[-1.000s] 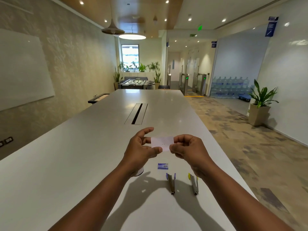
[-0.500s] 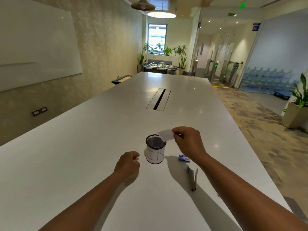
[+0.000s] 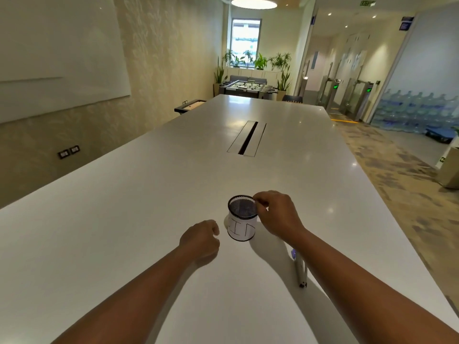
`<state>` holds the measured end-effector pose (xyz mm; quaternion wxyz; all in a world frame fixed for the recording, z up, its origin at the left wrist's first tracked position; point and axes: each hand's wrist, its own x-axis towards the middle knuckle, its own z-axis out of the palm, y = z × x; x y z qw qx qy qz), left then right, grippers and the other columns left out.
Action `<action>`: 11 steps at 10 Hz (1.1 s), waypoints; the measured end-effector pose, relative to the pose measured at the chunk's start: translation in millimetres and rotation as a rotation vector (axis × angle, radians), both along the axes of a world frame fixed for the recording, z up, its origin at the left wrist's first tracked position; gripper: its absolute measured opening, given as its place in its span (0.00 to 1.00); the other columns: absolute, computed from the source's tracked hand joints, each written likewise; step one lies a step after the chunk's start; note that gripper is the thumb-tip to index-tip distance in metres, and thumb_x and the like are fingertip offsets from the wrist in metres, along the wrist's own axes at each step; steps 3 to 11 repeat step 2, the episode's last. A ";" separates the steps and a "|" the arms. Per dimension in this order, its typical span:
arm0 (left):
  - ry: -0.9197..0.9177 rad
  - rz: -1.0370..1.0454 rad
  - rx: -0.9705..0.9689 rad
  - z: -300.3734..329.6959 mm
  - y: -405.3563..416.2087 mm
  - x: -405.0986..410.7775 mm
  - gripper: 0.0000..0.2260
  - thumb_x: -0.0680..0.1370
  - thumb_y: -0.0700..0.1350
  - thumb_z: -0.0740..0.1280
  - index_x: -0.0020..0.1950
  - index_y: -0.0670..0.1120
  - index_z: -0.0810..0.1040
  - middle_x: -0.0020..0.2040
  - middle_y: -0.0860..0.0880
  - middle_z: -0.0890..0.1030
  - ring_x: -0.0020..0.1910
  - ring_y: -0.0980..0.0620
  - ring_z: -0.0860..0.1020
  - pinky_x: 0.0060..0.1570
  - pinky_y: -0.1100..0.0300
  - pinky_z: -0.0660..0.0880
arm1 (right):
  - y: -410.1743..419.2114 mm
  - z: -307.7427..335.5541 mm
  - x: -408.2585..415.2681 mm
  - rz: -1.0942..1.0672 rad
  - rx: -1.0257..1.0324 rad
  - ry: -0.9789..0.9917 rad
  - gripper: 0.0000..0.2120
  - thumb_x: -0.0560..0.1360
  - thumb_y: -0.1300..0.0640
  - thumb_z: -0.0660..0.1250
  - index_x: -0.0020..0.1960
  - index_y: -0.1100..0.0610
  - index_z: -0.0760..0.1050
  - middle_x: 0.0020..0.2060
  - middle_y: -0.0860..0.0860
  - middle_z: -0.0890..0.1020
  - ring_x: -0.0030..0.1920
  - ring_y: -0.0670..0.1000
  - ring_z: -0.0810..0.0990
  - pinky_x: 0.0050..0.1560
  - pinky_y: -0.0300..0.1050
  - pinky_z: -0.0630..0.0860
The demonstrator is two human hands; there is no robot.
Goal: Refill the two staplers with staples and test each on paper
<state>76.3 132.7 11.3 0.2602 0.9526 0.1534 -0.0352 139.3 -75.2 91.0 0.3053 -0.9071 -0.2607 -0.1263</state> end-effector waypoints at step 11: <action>0.087 -0.134 0.167 11.7 -28.4 -3.7 0.09 0.75 0.44 0.64 0.53 0.48 0.79 0.55 0.49 0.82 0.53 0.46 0.80 0.47 0.57 0.75 | -43.9 -8.0 -12.4 -0.141 0.019 0.059 0.12 0.78 0.61 0.66 0.60 0.57 0.83 0.53 0.54 0.86 0.54 0.55 0.83 0.56 0.49 0.77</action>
